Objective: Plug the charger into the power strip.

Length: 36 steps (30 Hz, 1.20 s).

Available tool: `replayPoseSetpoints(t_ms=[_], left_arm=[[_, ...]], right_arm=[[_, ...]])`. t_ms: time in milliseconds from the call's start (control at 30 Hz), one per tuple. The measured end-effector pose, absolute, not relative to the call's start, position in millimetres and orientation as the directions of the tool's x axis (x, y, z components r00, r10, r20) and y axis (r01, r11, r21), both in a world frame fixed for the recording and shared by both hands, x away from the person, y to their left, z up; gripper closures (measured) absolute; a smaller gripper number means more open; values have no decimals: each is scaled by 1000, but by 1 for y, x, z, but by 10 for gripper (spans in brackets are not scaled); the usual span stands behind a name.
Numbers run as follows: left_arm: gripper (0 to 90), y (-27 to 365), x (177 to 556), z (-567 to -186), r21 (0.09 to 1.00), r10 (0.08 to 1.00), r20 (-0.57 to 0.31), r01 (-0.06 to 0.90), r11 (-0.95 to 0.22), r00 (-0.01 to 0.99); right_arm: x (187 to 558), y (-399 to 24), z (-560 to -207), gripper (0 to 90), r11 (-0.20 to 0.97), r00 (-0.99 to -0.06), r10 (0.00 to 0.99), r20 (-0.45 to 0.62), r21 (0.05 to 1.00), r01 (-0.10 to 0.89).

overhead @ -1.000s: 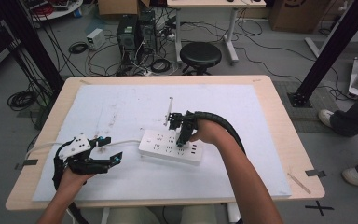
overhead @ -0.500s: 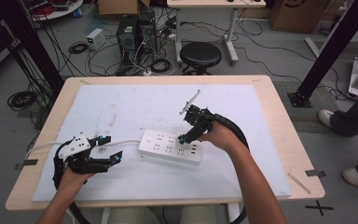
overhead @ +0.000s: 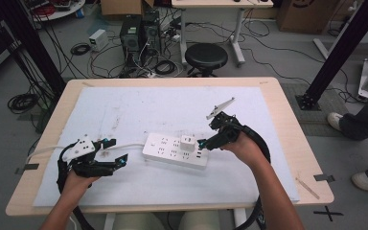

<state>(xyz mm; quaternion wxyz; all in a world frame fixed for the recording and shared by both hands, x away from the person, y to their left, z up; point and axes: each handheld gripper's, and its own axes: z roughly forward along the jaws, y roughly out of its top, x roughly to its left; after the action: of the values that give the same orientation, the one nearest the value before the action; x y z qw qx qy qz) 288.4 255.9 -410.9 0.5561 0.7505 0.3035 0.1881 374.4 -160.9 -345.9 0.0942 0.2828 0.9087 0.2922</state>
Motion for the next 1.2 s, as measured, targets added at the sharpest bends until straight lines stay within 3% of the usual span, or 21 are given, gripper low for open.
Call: replayPoseSetpoints(t_ms=[1200], left_arm=[[234,264,286,-409,954,683,-55,241,-181,728]], right_arm=[[329,-229,-343,210,558,-730,683,-30,666,495]])
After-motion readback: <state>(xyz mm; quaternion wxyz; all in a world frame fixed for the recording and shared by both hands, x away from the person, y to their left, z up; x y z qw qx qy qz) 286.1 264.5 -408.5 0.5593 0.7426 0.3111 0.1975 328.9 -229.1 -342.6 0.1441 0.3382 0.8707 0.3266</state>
